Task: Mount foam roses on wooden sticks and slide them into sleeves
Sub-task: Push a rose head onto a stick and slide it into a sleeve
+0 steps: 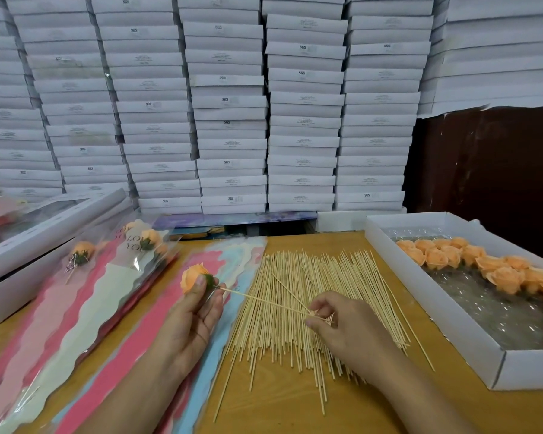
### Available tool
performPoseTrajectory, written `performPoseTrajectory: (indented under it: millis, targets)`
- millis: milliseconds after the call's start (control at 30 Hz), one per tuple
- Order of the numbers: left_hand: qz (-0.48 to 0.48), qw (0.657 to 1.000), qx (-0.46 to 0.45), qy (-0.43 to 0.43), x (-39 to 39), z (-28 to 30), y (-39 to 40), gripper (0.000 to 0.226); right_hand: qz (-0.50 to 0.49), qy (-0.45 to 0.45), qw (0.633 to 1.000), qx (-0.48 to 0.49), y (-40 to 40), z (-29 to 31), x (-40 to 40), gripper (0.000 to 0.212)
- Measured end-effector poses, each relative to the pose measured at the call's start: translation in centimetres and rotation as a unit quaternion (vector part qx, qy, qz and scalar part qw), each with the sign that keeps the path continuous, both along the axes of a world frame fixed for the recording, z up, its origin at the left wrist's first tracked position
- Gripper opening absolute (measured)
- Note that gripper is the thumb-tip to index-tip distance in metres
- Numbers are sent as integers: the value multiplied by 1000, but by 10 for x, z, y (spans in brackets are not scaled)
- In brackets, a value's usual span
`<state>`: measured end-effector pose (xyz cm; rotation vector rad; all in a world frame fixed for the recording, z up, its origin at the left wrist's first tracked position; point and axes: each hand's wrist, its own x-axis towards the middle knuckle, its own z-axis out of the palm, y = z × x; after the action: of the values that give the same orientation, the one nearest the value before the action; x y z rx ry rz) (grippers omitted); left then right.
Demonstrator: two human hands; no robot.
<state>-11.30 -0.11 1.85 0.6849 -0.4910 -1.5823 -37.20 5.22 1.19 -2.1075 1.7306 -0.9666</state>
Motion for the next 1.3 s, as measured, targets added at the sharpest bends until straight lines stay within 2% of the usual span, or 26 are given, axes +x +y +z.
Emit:
performPoseTrajectory:
  millis: [167,367,567,733,900,1000,1100,1200,1233,1267,1300]
  targets:
    - [-3,1000,-3,0,0,0,0,26,-3,-14,1000,-6,-1,0,0,18]
    - [-9,1000,-11,-2,1,-2,-1,26,10,21,1000,-10,0,0,0,15]
    - [-14,1000,-9,-2,1,-1,0,28,14,26,1000,-7,-1,0,1,21]
    - [-3,1000,-19,-18,-3,3,2,30,19,-42,999,11,-1,-1,2,31]
    - [8,996,-57,-70,-3,9,5,44,17,-137,990,13,-3,0,0,30]
    - [22,985,-68,-158,6,21,-1,31,-2,-211,977,9,-5,4,-2,34]
    - [43,975,-62,-211,25,38,-11,20,-8,-280,960,14,-8,7,-3,34]
    - [61,943,-72,-320,51,53,-22,19,-2,-350,936,20,-7,10,-4,24]
    - [77,913,-72,-395,60,53,-27,17,1,-372,928,24,-7,11,-5,21]
    - [102,865,-67,-487,68,50,-31,14,4,-392,920,30,-6,12,-6,19]
    - [124,799,-60,-585,75,45,-34,10,5,-407,913,36,-7,13,-7,17]
